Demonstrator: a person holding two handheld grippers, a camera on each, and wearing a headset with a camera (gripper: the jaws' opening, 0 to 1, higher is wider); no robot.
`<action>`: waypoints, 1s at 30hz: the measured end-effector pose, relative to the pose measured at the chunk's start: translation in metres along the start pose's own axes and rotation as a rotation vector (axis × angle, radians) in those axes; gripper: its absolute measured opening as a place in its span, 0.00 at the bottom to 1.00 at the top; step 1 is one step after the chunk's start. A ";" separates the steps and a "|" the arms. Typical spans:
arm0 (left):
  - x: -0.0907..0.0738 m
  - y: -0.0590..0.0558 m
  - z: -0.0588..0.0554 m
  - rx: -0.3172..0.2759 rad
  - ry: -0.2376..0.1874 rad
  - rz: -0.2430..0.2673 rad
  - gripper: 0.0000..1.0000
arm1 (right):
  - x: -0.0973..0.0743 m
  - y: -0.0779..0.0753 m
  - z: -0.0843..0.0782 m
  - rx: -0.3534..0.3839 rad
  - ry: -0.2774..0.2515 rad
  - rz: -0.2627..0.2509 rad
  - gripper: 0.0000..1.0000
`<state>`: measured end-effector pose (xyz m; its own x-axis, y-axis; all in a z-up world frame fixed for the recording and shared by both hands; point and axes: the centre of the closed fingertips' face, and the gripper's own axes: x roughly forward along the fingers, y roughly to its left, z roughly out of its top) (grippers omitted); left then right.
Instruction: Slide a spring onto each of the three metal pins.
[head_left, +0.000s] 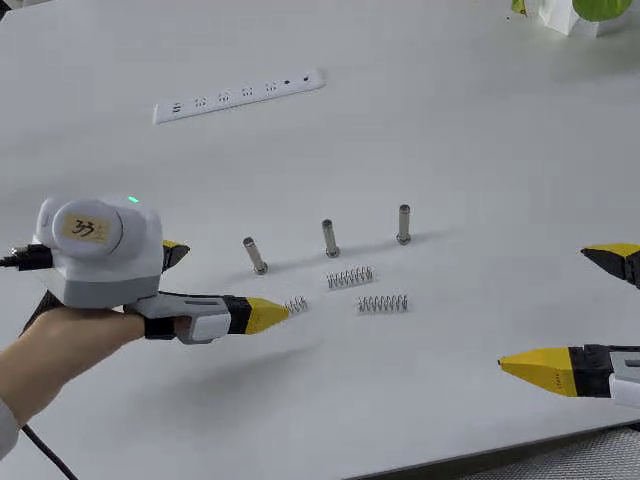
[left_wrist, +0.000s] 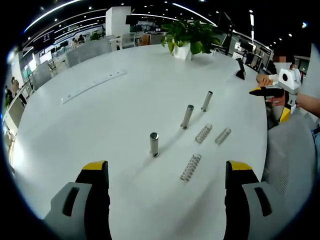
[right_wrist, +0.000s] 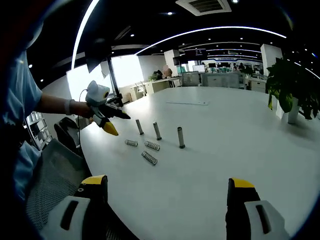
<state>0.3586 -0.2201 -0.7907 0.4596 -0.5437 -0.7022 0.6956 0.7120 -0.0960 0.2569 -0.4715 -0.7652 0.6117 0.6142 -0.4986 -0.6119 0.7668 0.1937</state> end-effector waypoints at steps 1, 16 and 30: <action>-0.001 -0.001 -0.002 0.001 0.003 -0.002 0.96 | 0.001 -0.001 0.001 -0.006 0.005 0.003 0.99; -0.014 -0.012 -0.018 0.044 0.009 -0.008 0.89 | 0.007 -0.001 0.005 -0.089 0.057 0.042 0.99; -0.014 -0.022 -0.027 0.115 0.000 -0.028 0.70 | 0.009 0.001 0.004 -0.096 0.067 0.054 0.99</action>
<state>0.3225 -0.2164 -0.7979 0.4391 -0.5622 -0.7008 0.7669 0.6409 -0.0336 0.2638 -0.4642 -0.7663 0.5434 0.6377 -0.5460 -0.6905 0.7094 0.1414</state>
